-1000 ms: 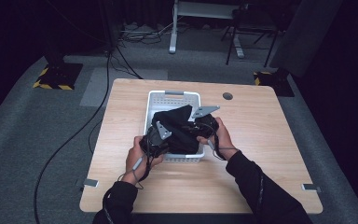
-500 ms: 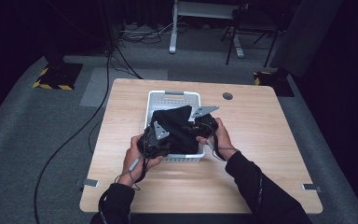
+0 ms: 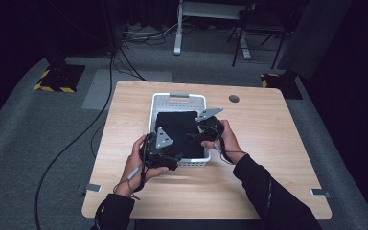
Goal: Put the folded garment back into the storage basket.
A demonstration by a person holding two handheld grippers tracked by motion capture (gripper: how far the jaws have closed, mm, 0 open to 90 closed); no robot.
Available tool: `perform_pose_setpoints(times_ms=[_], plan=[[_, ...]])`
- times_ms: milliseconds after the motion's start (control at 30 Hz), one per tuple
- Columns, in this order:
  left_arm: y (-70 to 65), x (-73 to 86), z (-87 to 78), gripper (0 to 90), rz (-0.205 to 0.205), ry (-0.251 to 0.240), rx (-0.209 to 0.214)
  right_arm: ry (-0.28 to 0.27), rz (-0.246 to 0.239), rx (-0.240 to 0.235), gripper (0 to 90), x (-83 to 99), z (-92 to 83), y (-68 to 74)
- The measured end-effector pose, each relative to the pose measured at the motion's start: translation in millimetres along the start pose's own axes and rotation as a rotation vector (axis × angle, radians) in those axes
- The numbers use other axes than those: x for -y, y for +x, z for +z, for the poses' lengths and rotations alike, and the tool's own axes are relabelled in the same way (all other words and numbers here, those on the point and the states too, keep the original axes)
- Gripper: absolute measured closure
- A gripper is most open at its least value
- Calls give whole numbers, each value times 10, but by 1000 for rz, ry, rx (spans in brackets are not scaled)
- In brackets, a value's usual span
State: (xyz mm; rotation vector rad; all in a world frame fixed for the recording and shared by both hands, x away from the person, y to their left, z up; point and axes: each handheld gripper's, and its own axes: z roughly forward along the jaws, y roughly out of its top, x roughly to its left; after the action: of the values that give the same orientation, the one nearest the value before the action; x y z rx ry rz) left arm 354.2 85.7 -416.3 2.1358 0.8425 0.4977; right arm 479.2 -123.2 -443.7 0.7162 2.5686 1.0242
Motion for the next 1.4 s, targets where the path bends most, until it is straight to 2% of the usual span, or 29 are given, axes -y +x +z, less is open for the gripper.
perform_pose_setpoints(times_ms=[100, 167, 267, 400, 700, 767, 967, 1033, 1100, 1333, 1400], plan=[[-68, 6, 17, 57, 22, 12, 11, 7, -39, 6, 213, -11, 10, 35], [-96, 15, 27, 38, 27, 11, 22, 4, -48, 30, 113, -10, 13, 59], [-140, 27, 39, 30, 35, 15, 22, 12, -66, 38, 57, -6, 19, 70], [-191, 35, 50, 26, 64, 34, 11, 33, -93, 26, 41, -3, 30, 90], [-289, 54, 38, 26, 84, 17, -48, 51, -134, 18, 29, 10, 15, 120], [-301, 50, 31, 26, 81, 14, -65, 55, -147, 15, 28, 11, 0, 133], [-328, 55, -9, 27, 64, -10, -67, 72, -182, 19, 27, 13, -67, 187], [-347, 60, -16, 28, 72, -13, -79, 74, -193, 16, 27, 9, -97, 202], [-358, 58, -24, 25, 62, -10, -95, 75, -203, 22, 26, 8, -127, 219], [-395, 52, -70, 26, 49, -24, -79, 67, -243, 30, 27, 22, -252, 260], [-411, 49, -76, 29, 58, -21, -75, 66, -251, 36, 29, 22, -292, 269]])
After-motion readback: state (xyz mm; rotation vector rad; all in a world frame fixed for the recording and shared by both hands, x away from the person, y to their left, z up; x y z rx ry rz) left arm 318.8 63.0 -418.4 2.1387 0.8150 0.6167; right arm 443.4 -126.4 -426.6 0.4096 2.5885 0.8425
